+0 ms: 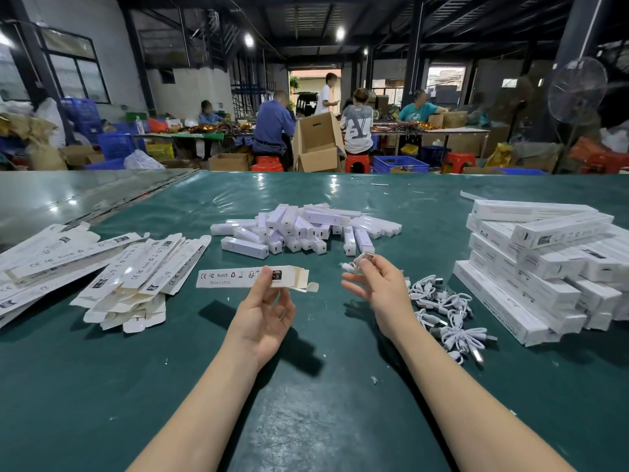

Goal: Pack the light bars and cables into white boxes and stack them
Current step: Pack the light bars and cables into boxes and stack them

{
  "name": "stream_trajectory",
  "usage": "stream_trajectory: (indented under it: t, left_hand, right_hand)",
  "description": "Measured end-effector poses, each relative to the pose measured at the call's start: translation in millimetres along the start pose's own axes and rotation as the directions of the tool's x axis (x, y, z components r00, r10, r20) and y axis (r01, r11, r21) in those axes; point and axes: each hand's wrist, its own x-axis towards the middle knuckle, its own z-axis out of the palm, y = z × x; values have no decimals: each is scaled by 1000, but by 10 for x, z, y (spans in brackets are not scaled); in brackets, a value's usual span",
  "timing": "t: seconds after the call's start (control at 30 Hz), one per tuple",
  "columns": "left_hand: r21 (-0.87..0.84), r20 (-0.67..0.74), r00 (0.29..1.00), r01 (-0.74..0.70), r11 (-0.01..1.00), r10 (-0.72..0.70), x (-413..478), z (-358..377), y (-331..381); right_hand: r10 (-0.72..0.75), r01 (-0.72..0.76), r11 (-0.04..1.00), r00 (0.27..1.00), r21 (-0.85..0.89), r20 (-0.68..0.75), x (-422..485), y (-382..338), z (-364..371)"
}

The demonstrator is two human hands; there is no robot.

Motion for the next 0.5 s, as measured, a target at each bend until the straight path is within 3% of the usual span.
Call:
stream_trajectory:
  t: [0.17,0.5]
  left_hand:
    - [7,6,1000,1,1000,-1,-5,-2,-1]
    - [3,-33,999,14,1000,-14,16,10,-1]
  right_hand:
    - [79,-76,978,997,194,-8,-20,-30,-7]
    - [49,-96,949,986,299,162,-87,-160,82]
